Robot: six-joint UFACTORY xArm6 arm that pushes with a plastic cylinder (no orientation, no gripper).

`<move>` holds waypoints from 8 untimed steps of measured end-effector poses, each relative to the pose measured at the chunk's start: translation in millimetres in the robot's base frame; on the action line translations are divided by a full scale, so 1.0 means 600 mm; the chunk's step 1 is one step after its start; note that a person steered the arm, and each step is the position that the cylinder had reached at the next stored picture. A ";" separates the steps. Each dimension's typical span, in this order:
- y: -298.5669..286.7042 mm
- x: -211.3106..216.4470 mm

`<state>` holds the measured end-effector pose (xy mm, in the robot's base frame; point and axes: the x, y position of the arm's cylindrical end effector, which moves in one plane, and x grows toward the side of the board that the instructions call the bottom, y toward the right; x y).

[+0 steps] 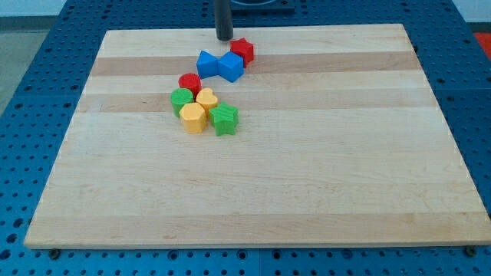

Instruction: Push the red star closer to the group of blocks

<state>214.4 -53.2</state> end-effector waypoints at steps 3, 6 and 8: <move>0.060 0.067; 0.134 0.148; 0.140 0.131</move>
<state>292.8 30.5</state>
